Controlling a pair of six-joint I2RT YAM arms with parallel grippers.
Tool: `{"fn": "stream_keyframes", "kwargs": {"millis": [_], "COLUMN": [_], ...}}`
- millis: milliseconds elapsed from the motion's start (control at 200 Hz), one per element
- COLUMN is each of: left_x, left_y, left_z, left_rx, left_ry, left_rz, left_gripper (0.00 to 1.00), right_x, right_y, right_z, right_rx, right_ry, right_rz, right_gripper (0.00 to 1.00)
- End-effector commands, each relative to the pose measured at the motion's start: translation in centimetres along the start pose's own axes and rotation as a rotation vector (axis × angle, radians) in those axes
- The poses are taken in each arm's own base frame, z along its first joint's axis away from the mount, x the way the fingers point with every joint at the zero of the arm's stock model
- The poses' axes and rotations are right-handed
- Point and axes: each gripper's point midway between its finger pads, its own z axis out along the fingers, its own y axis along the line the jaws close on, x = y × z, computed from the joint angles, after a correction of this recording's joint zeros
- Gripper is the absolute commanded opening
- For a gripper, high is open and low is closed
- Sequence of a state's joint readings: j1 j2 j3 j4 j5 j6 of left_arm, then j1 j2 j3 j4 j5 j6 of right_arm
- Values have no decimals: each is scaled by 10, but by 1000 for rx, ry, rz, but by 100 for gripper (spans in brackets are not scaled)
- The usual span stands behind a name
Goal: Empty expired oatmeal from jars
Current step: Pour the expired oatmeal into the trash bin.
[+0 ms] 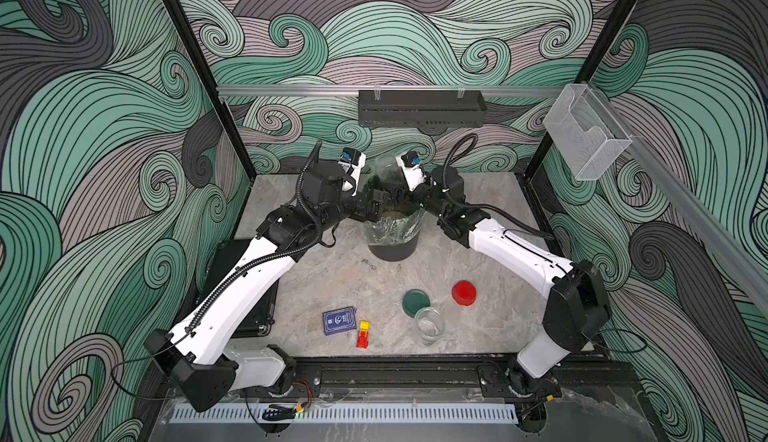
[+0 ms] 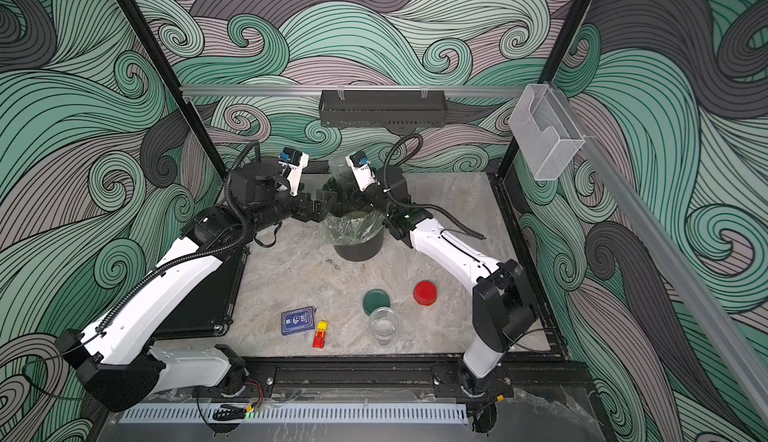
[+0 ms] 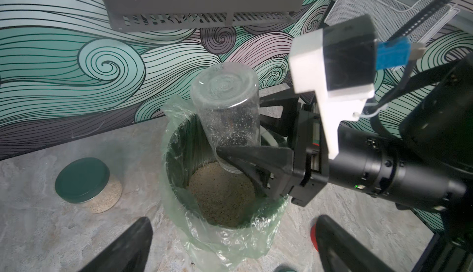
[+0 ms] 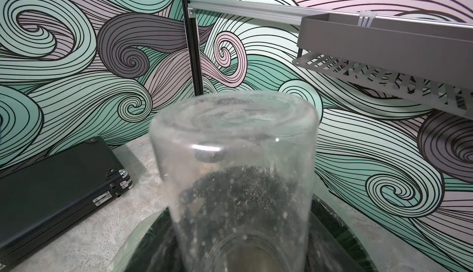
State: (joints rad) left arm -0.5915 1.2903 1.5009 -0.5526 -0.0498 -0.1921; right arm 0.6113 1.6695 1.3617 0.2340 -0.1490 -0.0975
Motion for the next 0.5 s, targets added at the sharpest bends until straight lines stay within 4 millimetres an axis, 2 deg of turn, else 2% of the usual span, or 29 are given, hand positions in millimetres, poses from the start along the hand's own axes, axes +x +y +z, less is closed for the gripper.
{"fn": "stream_keyframes", "kwargs": {"millis": [0,110,370,495], "left_x": [-17,-13,-13,-15], "left_y": [2,4,6,5], "left_z": [-14,-12,-11,-11], "left_rx": [-25,-36,-45,-42], "left_ry": [-63,-49,-44,-48], "left_rz": [13,7,-4,-9], "left_gripper": [99,99,98,98], "right_x": [17,22,2,14], "right_y": [4,9,8,3], "right_z": [10,12,0,4], "right_rx": [-30,-56,-53,-45], "right_ry": [8,12,-30,-14], "right_rz": [0,12,-15,-14], "right_gripper": [15,15,17,17]}}
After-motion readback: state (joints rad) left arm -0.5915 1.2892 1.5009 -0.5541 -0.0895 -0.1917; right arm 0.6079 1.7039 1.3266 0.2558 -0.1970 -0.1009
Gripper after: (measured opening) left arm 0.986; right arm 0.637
